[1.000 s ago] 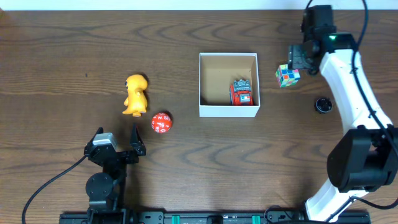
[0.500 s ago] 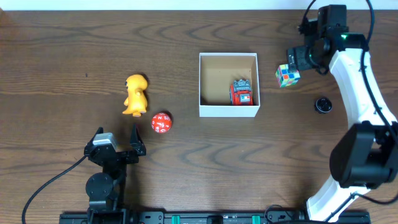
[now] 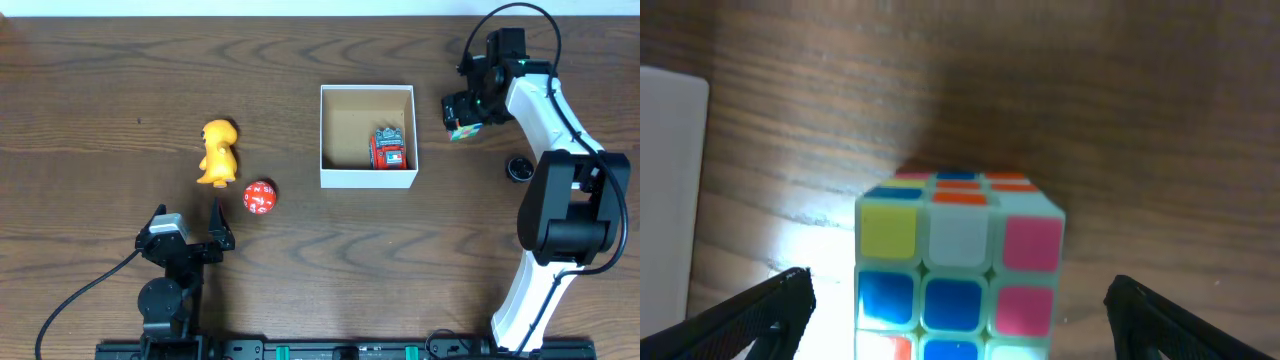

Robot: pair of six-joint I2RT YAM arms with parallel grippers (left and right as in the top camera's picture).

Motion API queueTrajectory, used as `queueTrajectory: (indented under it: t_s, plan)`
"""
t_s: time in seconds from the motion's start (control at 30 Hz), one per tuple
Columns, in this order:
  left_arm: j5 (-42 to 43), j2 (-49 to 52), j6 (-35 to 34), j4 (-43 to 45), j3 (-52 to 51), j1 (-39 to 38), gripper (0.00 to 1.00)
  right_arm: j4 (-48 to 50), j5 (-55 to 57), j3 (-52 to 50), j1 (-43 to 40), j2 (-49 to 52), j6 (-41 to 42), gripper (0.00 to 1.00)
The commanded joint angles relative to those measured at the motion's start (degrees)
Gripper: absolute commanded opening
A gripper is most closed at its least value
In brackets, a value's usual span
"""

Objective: Pack container
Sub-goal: 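Lower the right gripper and grasp the Rubik's cube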

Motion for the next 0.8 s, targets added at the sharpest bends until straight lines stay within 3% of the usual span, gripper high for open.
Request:
queueTrajectory:
  t_s: [0.0,0.77]
  plan:
    - [-0.5,-0.3,-0.3,-2.2,-1.0,-0.2,0.98,0.9,-1.2,0.9,0.1,0.2,0.5,0.95]
    - [-0.5,-0.3,-0.3,-2.2,-1.0,-0.2,0.98,3.0,-1.0,-1.6,-0.1,1.4,0.9,0.89]
